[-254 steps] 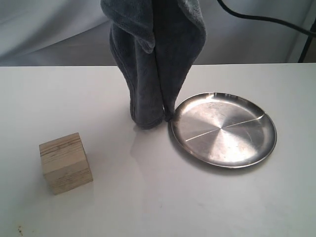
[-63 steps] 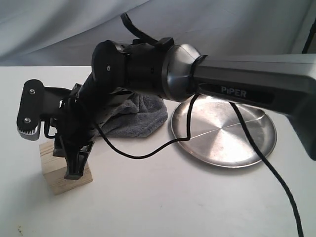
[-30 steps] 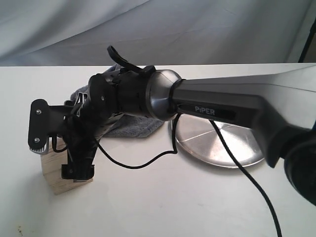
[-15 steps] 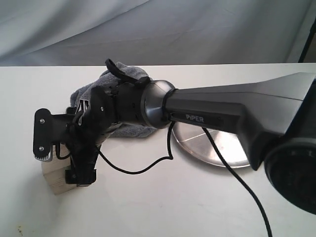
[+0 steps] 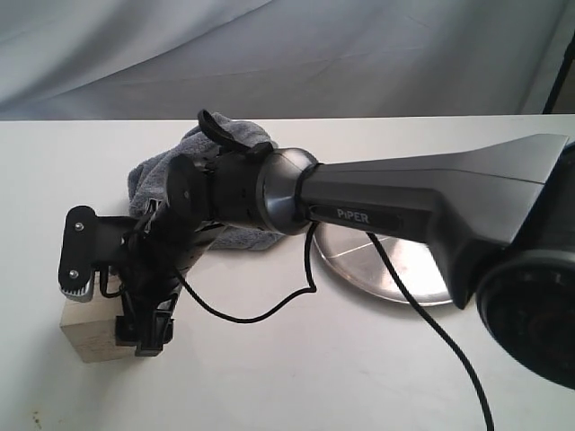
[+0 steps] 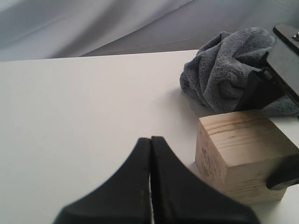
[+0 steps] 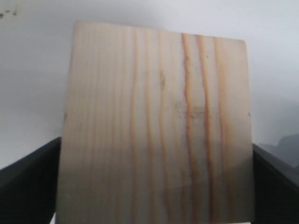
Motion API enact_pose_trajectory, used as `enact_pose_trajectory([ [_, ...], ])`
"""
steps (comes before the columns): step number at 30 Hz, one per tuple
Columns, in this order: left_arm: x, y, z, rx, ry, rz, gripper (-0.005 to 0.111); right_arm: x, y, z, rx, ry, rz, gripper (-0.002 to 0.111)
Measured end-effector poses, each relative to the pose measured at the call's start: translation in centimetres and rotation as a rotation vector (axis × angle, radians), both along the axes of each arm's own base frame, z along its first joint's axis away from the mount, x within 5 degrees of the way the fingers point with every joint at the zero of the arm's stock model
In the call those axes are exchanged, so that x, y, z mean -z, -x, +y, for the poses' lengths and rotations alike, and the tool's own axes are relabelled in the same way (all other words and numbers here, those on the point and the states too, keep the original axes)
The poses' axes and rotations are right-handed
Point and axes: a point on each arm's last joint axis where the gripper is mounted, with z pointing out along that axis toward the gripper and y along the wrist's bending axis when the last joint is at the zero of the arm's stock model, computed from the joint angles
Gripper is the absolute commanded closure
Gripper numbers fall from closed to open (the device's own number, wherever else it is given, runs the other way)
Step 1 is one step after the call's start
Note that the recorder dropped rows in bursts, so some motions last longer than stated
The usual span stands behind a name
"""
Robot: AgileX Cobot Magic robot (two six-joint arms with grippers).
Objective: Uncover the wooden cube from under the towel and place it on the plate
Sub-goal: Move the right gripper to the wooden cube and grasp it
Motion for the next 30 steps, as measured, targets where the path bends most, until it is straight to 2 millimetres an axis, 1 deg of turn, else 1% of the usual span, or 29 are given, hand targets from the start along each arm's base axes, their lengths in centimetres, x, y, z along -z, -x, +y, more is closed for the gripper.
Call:
enact_pose_trajectory([
  [1,0.0,0.0,0.0,0.0,0.0,0.0,0.107,0.0,0.0,0.0,-0.002,0.0,0.003,0.055],
  [3,0.0,0.0,0.0,0.0,0.0,0.0,0.107,-0.1,0.0,0.0,-0.006,0.001,0.003,0.068],
  [5,0.0,0.0,0.0,0.0,0.0,0.0,0.107,-0.1,0.0,0.1,-0.011,0.001,0.001,0.085],
  [6,0.0,0.0,0.0,0.0,0.0,0.0,0.107,-0.1,0.0,0.1,-0.015,0.001,0.001,0.091],
  [7,0.0,0.0,0.0,0.0,0.0,0.0,0.107,-0.1,0.0,0.1,-0.016,0.001,0.0,0.1],
  [8,0.0,0.0,0.0,0.0,0.0,0.0,0.107,-0.1,0.1,0.1,-0.017,0.0,0.001,0.106],
  [9,0.0,0.0,0.0,0.0,0.0,0.0,0.107,-0.1,0.1,0.1,-0.018,0.001,0.002,0.108],
  [13,0.0,0.0,0.0,0.0,0.0,0.0,0.107,-0.4,0.1,0.0,-0.023,0.001,0.003,0.108],
  [15,0.0,0.0,0.0,0.0,0.0,0.0,0.107,-1.2,0.3,-0.1,-0.028,-0.002,0.003,0.108],
  [19,0.0,0.0,0.0,0.0,0.0,0.0,0.107,-4.1,0.7,-0.4,-0.036,-0.038,-0.025,0.108],
  [20,0.0,0.0,0.0,0.0,0.0,0.0,0.107,-5.2,0.7,-0.5,-0.036,-0.057,-0.04,0.108],
  [23,0.0,0.0,0.0,0.0,0.0,0.0,0.107,-7.7,1.1,-0.9,-0.04,-0.092,-0.066,0.108],
  [27,0.0,0.0,0.0,0.0,0.0,0.0,0.107,-10.2,1.8,-1.6,-0.06,-0.108,-0.069,0.108],
  [30,0.0,0.0,0.0,0.0,0.0,0.0,0.107,-11.3,2.2,-2.3,-0.079,-0.09,-0.044,0.108],
])
